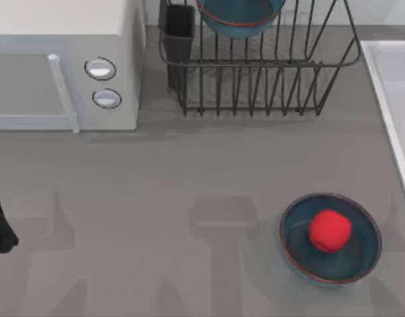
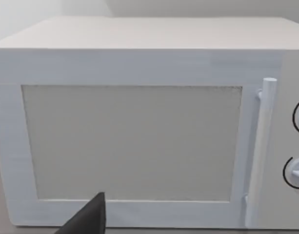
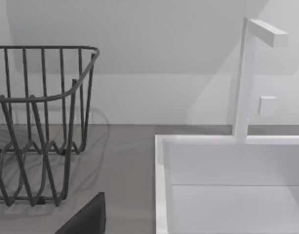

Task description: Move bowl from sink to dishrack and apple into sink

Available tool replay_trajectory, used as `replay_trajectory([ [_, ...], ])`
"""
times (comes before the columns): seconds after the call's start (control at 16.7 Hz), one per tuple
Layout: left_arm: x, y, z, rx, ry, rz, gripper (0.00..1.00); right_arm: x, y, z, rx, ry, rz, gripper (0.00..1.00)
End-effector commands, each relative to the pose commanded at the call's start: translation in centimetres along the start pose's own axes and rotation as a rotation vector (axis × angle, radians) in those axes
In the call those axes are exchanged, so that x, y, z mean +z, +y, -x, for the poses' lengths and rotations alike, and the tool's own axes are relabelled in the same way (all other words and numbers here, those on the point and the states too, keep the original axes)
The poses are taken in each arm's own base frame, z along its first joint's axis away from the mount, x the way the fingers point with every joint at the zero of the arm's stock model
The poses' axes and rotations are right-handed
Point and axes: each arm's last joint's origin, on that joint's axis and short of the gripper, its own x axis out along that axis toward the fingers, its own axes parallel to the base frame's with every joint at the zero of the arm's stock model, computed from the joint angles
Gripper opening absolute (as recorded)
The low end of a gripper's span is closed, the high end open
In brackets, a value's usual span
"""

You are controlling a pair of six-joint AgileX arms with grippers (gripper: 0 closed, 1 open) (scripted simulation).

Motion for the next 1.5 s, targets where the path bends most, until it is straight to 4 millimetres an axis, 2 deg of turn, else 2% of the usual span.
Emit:
replay_trajectory([
  [0.24,0.0,0.0,0.0,0.0,0.0,0.0,1.0,1.7,0.4,-0.1,0.034,0.093,-0.038,1.0],
  [0.42,0.0,0.0,0.0,0.0,0.0,0.0,1.0,4.0,1.2,-1.0,0.083,0.27,-0.087,1.0],
  [0.54,0.0,0.0,0.0,0.0,0.0,0.0,1.0,5.4,2.0,-2.4,0.114,0.443,-0.117,1.0],
  [0.72,0.0,0.0,0.0,0.0,0.0,0.0,1.0,6.6,3.9,-5.5,0.135,0.755,-0.141,1.0],
  [1.08,0.0,0.0,0.0,0.0,0.0,0.0,1.0,5.8,9.4,-12.0,0.082,1.3,-0.098,1.0],
  [1.32,0.0,0.0,0.0,0.0,0.0,0.0,1.0,4.7,12.7,-14.7,0.024,1.497,-0.04,1.0],
  [1.5,0.0,0.0,0.0,0.0,0.0,0.0,1.0,4.1,14.1,-15.6,-0.005,1.564,-0.011,1.0],
])
